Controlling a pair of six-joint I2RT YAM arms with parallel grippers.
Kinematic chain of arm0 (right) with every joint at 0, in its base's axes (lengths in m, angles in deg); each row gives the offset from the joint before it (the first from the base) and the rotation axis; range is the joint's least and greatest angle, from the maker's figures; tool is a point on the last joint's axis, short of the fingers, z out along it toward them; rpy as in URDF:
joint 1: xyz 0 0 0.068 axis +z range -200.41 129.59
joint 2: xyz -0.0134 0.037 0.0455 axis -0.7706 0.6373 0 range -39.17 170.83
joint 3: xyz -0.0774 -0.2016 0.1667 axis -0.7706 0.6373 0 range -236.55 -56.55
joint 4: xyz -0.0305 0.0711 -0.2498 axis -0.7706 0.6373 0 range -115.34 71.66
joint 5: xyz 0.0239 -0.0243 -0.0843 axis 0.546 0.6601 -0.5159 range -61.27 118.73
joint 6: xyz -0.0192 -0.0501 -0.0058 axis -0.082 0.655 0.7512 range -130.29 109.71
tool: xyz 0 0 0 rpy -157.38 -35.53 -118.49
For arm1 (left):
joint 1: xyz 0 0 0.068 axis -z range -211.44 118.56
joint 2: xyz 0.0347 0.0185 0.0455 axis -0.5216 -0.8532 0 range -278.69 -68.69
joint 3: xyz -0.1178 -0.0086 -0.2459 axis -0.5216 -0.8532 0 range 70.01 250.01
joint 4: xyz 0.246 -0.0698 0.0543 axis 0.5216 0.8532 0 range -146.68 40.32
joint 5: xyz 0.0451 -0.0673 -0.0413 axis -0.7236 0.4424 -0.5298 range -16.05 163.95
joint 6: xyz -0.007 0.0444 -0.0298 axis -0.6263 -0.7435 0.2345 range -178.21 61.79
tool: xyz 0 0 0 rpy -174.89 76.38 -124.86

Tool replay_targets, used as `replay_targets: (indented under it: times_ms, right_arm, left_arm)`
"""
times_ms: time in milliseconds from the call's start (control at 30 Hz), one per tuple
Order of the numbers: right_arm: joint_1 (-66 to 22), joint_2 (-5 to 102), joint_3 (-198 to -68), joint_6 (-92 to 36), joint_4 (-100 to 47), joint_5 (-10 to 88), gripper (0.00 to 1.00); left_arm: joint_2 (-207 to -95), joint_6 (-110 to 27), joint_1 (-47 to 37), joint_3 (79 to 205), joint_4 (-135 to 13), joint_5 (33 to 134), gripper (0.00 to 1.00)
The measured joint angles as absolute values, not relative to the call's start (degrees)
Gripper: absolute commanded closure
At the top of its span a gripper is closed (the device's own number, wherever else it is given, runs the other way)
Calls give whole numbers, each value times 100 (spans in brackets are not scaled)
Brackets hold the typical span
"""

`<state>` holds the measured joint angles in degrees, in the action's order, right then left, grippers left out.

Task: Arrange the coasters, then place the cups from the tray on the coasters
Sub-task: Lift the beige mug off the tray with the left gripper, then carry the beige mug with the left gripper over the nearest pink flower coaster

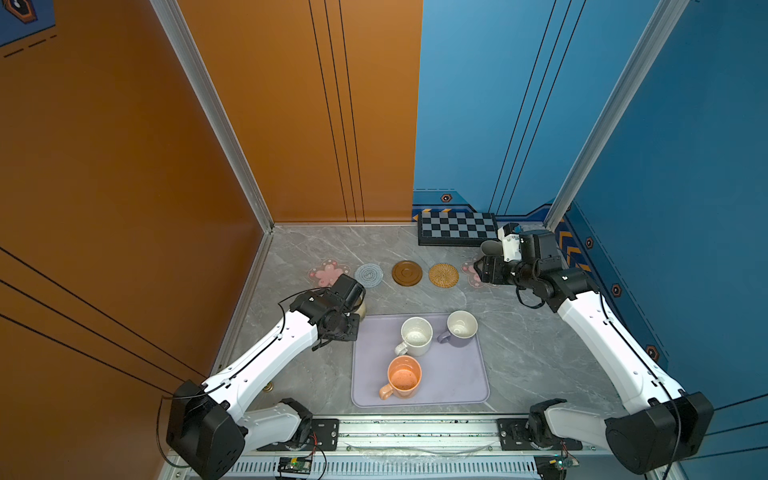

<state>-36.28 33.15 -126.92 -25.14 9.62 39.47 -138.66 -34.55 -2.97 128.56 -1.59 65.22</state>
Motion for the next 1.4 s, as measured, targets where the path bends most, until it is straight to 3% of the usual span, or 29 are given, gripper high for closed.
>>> replay_targets:
  times_ms: [333,1400]
  right_arm:
    - [-3628,3494,-12692,-2514,964,3971,23]
    - [-3693,3970,-12851,-2471,1023,3964,23]
  left_arm:
    - [-14268,-3861,-1082,13192,-266,6609,100]
    - [-16408,-4233,-2208,14700,-1243,6609,100]
